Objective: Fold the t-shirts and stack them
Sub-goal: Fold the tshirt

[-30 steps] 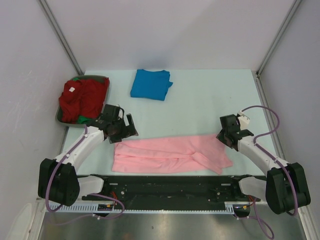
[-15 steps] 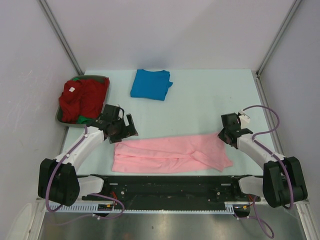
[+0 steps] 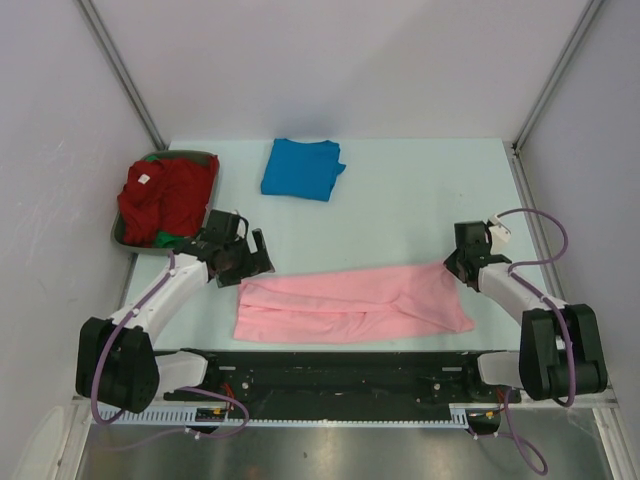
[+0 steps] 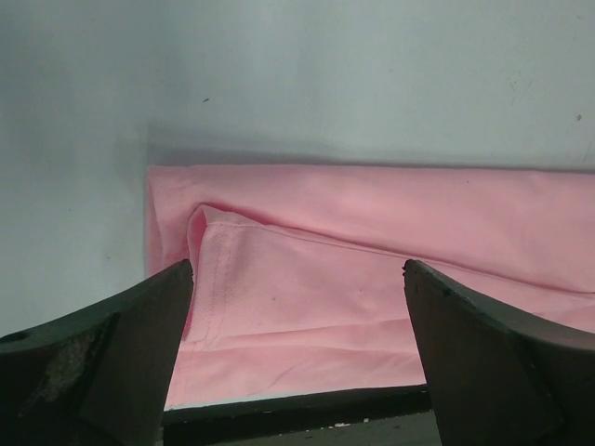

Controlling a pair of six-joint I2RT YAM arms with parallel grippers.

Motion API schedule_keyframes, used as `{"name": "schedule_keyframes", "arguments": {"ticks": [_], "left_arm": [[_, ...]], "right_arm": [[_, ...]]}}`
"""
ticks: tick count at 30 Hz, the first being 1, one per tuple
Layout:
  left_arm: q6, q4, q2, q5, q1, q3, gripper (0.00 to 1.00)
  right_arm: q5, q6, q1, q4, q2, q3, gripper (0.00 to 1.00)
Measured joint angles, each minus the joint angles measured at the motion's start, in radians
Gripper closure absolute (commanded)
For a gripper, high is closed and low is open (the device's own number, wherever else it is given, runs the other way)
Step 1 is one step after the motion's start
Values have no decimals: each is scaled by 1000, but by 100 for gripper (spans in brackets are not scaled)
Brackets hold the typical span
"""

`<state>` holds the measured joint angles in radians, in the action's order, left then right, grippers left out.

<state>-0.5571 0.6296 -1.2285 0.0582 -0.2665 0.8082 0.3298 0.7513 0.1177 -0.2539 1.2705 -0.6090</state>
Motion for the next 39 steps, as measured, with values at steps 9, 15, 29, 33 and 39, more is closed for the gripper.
{"name": "schedule_keyframes", "arguments": {"ticks": [9,15,29,33,39], "left_arm": [[0,10,68,-4,0,-22,0],[1,32,204,-14,0,-22,0],[-31,-11,166,59,-62,-98,0],[-56,-61,105,70,-73,-113,0],[-74,-122,18,73,-82,-112,0]], "right_arm": [[10,-31,0,87,23,-11,0],[20,-54,5,16,-209,-63,0],[-155,119,147,-351,-448,-10,0],[-192,197,167,-418,-494,50,0],[-196,283,224,-514,-558,69,0]]}}
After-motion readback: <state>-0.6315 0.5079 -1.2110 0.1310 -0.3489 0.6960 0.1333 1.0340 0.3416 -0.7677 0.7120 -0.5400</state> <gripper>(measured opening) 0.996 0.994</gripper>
